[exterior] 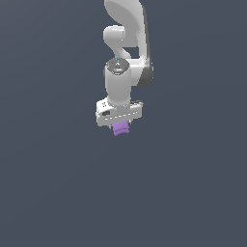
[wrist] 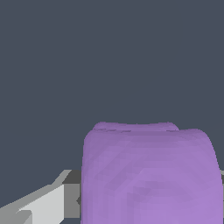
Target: Pick up the object and move it to a goal position.
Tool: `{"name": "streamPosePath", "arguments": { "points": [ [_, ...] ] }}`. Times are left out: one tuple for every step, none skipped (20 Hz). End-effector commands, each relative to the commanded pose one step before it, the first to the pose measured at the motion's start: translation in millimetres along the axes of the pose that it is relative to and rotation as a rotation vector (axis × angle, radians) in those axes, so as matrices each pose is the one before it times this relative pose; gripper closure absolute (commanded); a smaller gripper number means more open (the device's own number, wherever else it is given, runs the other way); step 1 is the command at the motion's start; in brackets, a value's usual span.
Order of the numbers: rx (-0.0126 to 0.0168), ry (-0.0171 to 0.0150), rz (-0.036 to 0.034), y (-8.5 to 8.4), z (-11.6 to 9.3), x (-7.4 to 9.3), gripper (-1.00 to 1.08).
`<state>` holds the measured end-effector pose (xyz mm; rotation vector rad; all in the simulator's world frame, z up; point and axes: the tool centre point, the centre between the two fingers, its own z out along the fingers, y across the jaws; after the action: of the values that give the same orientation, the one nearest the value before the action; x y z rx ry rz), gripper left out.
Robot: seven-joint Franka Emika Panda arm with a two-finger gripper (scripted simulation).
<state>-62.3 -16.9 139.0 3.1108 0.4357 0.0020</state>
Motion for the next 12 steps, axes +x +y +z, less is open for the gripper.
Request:
{"name": "streamPosePath", "arguments": {
  "points": [
    [-0.00018, -0.00010, -0.00005, -4.05, -24.74, 8.18, 1.08],
    [0.00000, 0.00000, 0.00000, -1.55, -9.85, 3.40, 1.08],
    [0.00000, 0.00000, 0.00000, -1.54, -9.83, 3.41, 1.08],
    [0.00000, 0.00000, 0.00000, -1.53, -9.81, 3.42, 1.08],
    [0.00000, 0.00000, 0.00000, -1.52, -9.80, 3.43, 1.08],
    [0.00000, 0.00000, 0.00000, -1.52, -9.78, 3.44, 1.08],
    [0.00000, 0.00000, 0.00000, -1.51, -9.77, 3.46, 1.08],
    [0.00000, 0.00000, 0.00000, -1.50, -9.75, 3.48, 1.08],
    [0.00000, 0.00000, 0.00000, -1.49, -9.73, 3.49, 1.08],
    [0.00000, 0.00000, 0.00000, -1.49, -9.71, 3.51, 1.08],
    [0.00019, -0.00060, 0.00027, -1.27, -9.31, 3.64, 1.08],
    [0.00000, 0.00000, 0.00000, -1.47, -9.66, 3.55, 1.08]
  ]
}}
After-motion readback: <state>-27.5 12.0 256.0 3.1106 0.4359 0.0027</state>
